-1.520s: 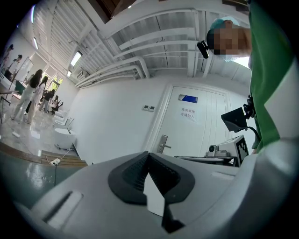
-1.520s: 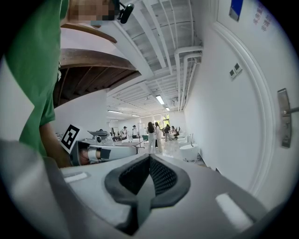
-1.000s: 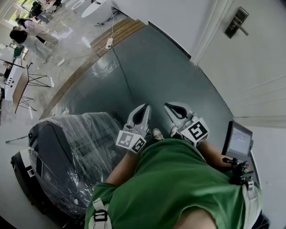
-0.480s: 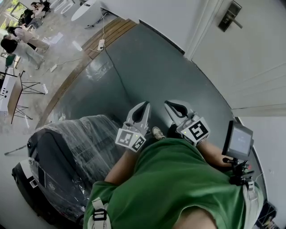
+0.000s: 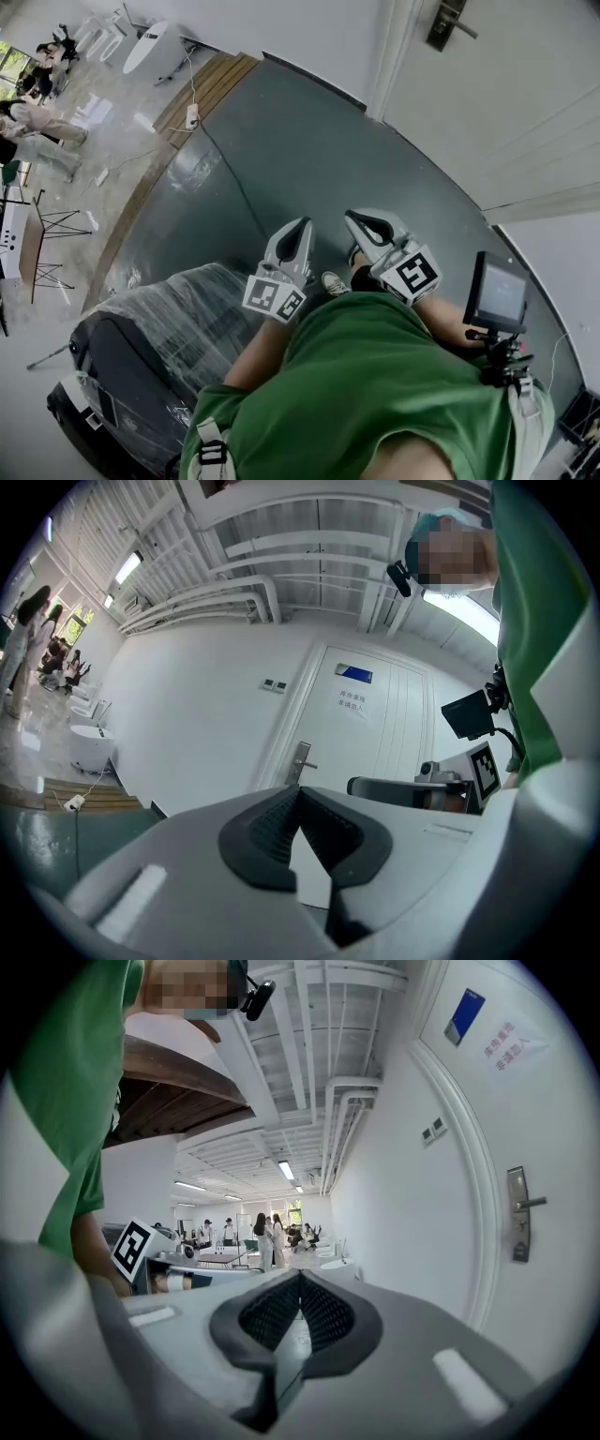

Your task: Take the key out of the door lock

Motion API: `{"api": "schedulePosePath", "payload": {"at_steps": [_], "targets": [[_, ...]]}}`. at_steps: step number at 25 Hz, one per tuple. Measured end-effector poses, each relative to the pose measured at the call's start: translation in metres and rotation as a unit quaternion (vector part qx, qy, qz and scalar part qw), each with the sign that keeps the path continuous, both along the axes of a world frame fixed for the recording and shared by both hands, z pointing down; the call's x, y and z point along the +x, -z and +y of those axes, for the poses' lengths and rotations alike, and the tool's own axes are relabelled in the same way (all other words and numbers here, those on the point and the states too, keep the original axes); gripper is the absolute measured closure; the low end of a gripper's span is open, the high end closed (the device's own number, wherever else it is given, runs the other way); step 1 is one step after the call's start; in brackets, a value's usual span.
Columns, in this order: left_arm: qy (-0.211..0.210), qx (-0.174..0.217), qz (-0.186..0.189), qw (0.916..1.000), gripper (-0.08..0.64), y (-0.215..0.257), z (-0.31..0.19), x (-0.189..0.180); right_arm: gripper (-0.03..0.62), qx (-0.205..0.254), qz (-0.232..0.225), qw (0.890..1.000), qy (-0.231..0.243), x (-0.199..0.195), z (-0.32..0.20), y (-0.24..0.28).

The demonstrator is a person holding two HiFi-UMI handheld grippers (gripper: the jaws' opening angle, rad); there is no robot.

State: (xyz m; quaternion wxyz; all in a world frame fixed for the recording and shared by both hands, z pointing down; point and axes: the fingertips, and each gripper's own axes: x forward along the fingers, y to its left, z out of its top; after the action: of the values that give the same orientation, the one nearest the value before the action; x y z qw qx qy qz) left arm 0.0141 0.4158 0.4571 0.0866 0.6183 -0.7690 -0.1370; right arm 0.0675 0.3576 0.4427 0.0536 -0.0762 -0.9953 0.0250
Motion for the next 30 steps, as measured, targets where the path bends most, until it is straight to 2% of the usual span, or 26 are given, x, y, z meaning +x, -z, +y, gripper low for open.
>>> {"api": "schedulePosePath", "payload": {"at_steps": [8,13,18,30], "targets": [[-0.048,0.001,-0.01,0.9988,0.561,0.008,-0.061,-0.01,0.591,-0.002,-0.01,0.998,-0.055,0.0,-0.058,0.004],[-0.081,-0.002,-0.014,0.9966,0.561,0.017,-0.148,-0.017,0.591,-0.007,-0.015,0.996,-0.084,-0.007,-0.14,0.011],[-0.112,-0.005,-0.021,0.9935,0.561,0.021,-0.197,-0.024,0.591,-0.012,-0.024,0.993,-0.115,-0.01,-0.185,0.015],[-0.16,-0.001,-0.029,0.9867,0.561,0.031,-0.299,-0.01,0.591,-0.014,-0.029,0.985,-0.169,0.011,-0.285,0.017]]}}
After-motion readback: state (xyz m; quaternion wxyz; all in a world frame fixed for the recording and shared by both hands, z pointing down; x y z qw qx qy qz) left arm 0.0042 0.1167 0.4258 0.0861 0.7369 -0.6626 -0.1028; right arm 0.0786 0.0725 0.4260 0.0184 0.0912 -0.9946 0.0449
